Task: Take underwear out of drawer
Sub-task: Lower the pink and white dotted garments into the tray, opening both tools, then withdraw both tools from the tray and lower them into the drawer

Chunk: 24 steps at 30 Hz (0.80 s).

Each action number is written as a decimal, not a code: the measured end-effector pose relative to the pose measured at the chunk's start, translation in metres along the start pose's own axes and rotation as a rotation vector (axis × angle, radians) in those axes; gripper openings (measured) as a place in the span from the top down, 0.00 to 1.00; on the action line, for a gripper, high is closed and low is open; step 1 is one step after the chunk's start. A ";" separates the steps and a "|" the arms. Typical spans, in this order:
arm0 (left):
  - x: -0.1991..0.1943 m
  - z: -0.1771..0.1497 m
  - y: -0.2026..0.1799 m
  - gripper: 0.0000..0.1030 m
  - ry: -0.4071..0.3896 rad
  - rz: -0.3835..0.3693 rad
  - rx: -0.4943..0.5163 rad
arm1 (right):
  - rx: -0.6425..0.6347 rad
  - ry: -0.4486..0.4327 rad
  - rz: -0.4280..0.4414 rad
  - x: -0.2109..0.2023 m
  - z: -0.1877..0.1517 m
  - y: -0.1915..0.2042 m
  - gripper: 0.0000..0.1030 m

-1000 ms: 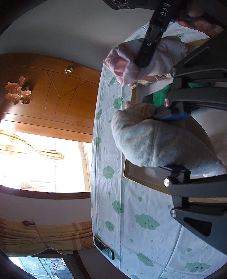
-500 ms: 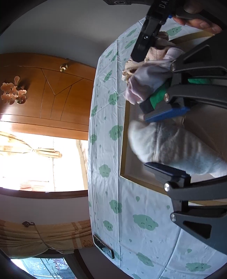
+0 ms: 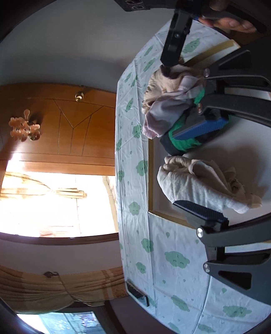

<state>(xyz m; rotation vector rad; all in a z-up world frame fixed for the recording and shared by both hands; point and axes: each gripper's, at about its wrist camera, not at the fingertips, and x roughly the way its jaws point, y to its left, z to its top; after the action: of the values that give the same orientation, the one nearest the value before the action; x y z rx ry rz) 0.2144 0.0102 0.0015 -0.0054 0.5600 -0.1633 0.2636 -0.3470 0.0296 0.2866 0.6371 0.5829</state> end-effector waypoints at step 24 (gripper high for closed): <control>-0.103 -0.103 0.005 0.35 -0.095 -0.052 0.019 | -0.232 0.104 -0.015 -0.099 -0.122 -0.009 0.29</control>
<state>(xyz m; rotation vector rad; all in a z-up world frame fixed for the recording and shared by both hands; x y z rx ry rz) 0.0746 0.0353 -0.0310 -0.0094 0.4636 -0.2181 0.1255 -0.4038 -0.0215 0.0337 0.6643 0.6537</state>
